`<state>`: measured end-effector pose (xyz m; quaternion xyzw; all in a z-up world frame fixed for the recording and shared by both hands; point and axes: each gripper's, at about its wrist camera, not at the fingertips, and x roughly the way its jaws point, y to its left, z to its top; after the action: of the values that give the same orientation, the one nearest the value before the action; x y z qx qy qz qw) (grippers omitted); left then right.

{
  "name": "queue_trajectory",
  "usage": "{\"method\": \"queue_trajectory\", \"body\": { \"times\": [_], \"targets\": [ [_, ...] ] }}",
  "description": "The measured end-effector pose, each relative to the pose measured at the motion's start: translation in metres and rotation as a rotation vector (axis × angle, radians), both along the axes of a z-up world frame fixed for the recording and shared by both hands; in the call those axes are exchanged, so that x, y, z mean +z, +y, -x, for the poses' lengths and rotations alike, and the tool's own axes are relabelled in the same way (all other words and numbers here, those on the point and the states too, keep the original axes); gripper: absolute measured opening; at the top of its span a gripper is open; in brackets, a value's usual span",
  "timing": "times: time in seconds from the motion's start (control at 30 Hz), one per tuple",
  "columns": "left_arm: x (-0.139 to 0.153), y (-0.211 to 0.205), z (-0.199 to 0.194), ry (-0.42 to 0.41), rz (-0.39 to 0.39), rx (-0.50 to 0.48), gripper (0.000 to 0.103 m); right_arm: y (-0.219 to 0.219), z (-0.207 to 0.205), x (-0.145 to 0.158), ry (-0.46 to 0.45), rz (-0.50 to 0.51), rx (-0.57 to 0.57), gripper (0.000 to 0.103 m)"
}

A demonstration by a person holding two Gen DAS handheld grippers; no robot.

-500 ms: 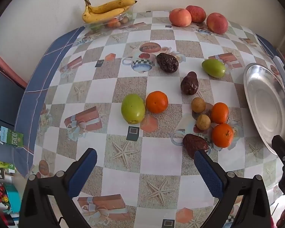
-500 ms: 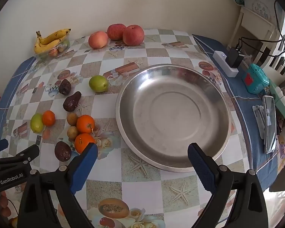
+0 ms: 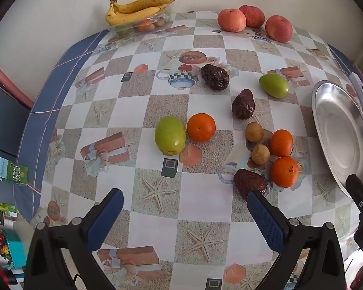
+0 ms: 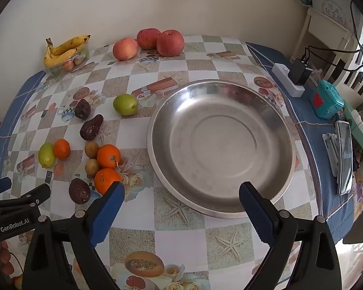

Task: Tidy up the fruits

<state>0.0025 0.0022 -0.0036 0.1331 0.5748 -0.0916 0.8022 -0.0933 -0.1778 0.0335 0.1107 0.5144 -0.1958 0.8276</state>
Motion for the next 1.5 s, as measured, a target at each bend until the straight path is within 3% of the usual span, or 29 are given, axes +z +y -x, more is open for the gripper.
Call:
{"method": "queue_trajectory", "body": {
  "times": [1.5],
  "targets": [
    [-0.0054, 0.0067, -0.0033, 0.031, 0.016, 0.032, 0.103, -0.0008, -0.0004, -0.0009, 0.006, -0.002, 0.002, 0.096]
  ]
}}
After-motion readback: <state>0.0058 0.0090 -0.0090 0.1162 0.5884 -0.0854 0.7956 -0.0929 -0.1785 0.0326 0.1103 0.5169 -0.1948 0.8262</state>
